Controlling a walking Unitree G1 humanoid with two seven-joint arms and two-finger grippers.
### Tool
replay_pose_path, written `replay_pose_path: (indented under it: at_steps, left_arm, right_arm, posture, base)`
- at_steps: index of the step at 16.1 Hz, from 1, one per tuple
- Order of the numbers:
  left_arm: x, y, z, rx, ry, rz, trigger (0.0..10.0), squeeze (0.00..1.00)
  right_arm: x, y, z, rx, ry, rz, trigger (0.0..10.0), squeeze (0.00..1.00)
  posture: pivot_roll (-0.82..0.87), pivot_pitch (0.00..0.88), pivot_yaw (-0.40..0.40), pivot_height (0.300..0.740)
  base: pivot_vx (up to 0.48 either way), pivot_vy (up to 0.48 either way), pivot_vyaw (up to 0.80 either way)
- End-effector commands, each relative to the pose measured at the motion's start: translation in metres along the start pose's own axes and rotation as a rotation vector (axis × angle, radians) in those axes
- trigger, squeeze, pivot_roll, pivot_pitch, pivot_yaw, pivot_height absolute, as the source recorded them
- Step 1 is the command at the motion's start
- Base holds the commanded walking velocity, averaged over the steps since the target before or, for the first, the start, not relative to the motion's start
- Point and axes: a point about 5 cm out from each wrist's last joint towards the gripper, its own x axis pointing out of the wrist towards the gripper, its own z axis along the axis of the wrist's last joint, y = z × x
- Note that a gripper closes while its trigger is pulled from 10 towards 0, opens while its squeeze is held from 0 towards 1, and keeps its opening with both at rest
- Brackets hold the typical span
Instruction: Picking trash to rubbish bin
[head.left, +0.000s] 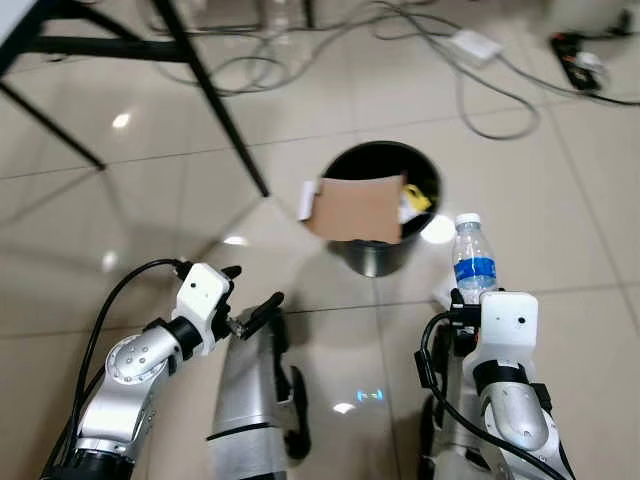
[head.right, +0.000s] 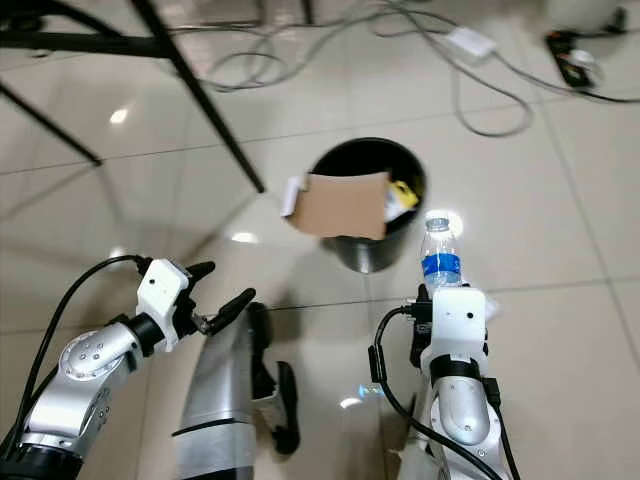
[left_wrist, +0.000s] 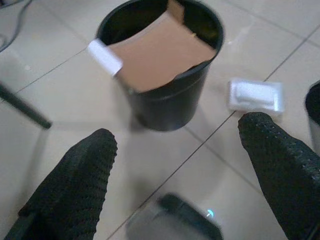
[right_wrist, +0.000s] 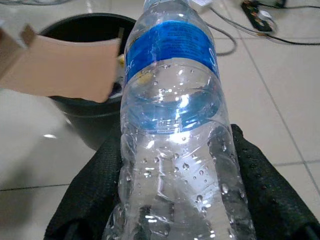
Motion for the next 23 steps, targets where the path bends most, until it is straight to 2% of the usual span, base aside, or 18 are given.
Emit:
replay_pose_path:
  at_steps: [1,4,6,9,11,13,19,23]
  left_arm:
    - [-0.004,-0.005,-0.005,-0.022,0.027,-0.006,10.0,0.0]
    - [-0.002,-0.013,0.001,-0.03,0.009,-0.028,10.0,0.0]
    - [-0.004,-0.012,0.004,-0.026,0.005,-0.027,10.0,0.0]
    - [-0.01,-0.006,0.01,-0.007,0.012,-0.004,10.0,0.0]
    - [-0.015,-0.002,0.014,0.004,0.017,0.012,10.0,0.0]
    - [-0.015,-0.002,0.016,0.006,0.017,0.015,10.0,0.0]
    - [-0.013,-0.007,0.023,-0.004,0.019,0.012,10.0,0.0]
    - [-0.02,-0.013,0.022,-0.016,0.027,0.032,10.0,0.0]
  right_arm:
    - [-0.004,0.002,-0.002,0.005,0.01,0.003,10.0,0.0]
    - [-0.003,0.003,0.0,0.006,0.007,0.0,10.0,0.0]
    - [-0.001,0.001,0.001,0.009,0.002,-0.012,10.0,0.0]
    - [0.009,-0.013,0.006,0.008,-0.015,-0.08,10.0,0.0]
    - [0.019,-0.026,0.01,-0.001,-0.031,-0.128,10.0,0.0]
    - [0.025,-0.028,0.014,0.0,-0.043,-0.14,10.0,0.0]
    - [0.051,-0.031,0.034,0.006,-0.111,-0.141,10.0,0.0]
    - [0.072,-0.031,0.048,0.008,-0.159,-0.132,10.0,0.0]
  posture:
    - [-0.08,0.413,0.171,0.542]
    - [-0.07,0.433,0.176,0.542]
    - [-0.06,0.455,0.185,0.542]
    - [-0.03,0.486,0.205,0.542]
    - [-0.01,0.502,0.22,0.542]
    - [0.0,0.507,0.23,0.542]
    - [0.01,0.508,0.234,0.542]
    - [0.05,0.511,0.223,0.542]
  base:
    - [0.0,0.0,0.0]
    - [0.0,0.0,0.0]
    - [0.0,0.0,0.0]
    - [0.0,0.0,0.0]
    - [0.0,0.0,0.0]
    - [0.0,0.0,0.0]
    - [0.0,0.0,0.0]
    - [0.0,0.0,0.0]
